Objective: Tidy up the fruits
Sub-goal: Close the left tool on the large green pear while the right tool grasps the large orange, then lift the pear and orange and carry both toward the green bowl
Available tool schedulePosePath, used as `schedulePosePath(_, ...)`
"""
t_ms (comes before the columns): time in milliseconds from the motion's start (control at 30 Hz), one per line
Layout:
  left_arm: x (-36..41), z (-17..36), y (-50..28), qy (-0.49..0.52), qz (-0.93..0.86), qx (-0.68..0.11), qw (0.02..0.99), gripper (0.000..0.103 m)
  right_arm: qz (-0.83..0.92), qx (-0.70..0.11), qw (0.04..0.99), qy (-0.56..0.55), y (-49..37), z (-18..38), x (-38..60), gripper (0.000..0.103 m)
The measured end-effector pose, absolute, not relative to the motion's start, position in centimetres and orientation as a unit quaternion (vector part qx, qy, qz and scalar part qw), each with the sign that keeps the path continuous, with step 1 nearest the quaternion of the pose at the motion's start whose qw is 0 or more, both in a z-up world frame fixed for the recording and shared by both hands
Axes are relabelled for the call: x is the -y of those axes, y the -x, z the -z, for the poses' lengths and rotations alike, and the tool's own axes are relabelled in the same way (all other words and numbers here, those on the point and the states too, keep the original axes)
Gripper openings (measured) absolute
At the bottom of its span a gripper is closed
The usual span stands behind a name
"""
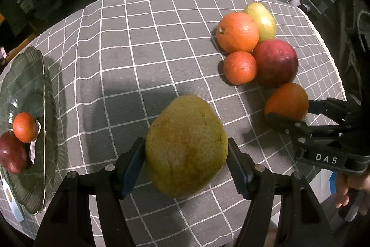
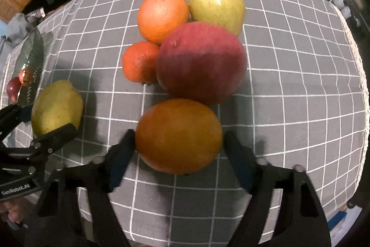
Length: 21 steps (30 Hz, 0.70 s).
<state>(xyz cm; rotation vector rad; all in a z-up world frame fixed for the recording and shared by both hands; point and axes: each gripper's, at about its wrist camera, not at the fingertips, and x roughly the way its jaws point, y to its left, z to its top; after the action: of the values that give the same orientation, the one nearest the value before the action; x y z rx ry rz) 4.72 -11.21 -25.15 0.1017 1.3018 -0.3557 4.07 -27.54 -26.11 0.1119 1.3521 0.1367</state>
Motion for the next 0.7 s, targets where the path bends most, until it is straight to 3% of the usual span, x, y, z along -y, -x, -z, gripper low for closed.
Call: schedulePosePath(700,10.5,21.1,-4.0,-0.050,0.159,-0.557,0.814,0.070,-0.044,-0.556,0.830,0.018,-2.6,20.9,26.8,0.066)
